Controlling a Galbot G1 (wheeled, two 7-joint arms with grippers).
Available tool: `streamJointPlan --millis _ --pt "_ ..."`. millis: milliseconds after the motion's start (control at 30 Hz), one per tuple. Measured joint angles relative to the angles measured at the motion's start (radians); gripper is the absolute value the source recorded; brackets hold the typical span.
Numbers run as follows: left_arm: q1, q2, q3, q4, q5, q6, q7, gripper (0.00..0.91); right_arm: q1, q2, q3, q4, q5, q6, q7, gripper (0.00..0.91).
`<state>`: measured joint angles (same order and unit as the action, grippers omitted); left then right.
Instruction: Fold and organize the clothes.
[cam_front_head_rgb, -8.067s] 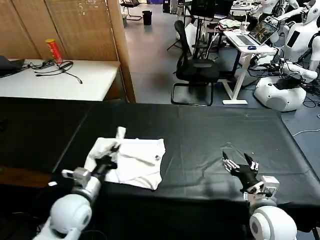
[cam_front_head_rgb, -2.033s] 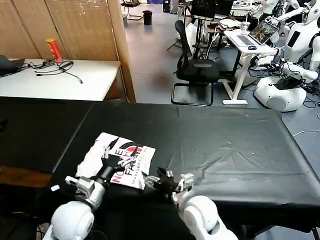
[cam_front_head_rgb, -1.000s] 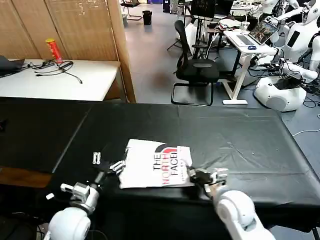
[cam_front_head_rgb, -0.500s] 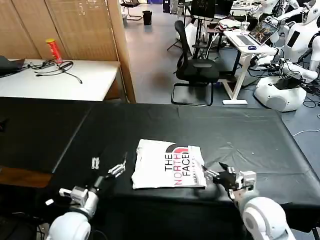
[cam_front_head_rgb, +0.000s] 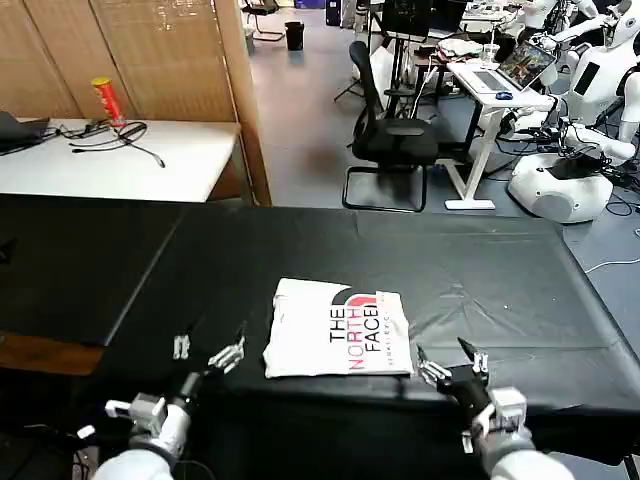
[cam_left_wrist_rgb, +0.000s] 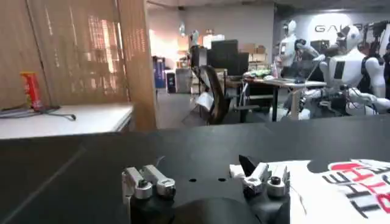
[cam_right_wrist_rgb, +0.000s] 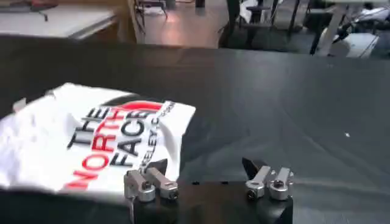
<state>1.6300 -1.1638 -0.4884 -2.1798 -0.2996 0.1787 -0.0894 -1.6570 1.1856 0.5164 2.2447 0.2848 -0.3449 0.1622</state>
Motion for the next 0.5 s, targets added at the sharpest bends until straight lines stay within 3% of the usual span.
streamJointPlan --millis 100,267,367,500 --pt "0.038 0.0 0.0 -0.02 0.0 0.003 -0.001 0.878 -0.055 0.007 -0.009 -0.022 -0.073 0.155 0.024 0.878" --pt "0.098 -0.001 0.001 -0.036 -0.009 -0.002 -0.02 0.878 -0.153 0.024 -0.036 -0.05 -0.171 0.358 0.1 0.878" --pt "0.133 -0.003 -0.001 -0.039 -0.021 -0.011 -0.032 0.878 -0.216 0.032 -0.057 -0.049 -0.185 0.415 0.145 0.878" --pt "0.179 -0.002 -0.02 -0.048 -0.034 -0.012 -0.037 0.878 -0.297 0.037 -0.067 -0.03 -0.18 0.433 0.196 0.878"
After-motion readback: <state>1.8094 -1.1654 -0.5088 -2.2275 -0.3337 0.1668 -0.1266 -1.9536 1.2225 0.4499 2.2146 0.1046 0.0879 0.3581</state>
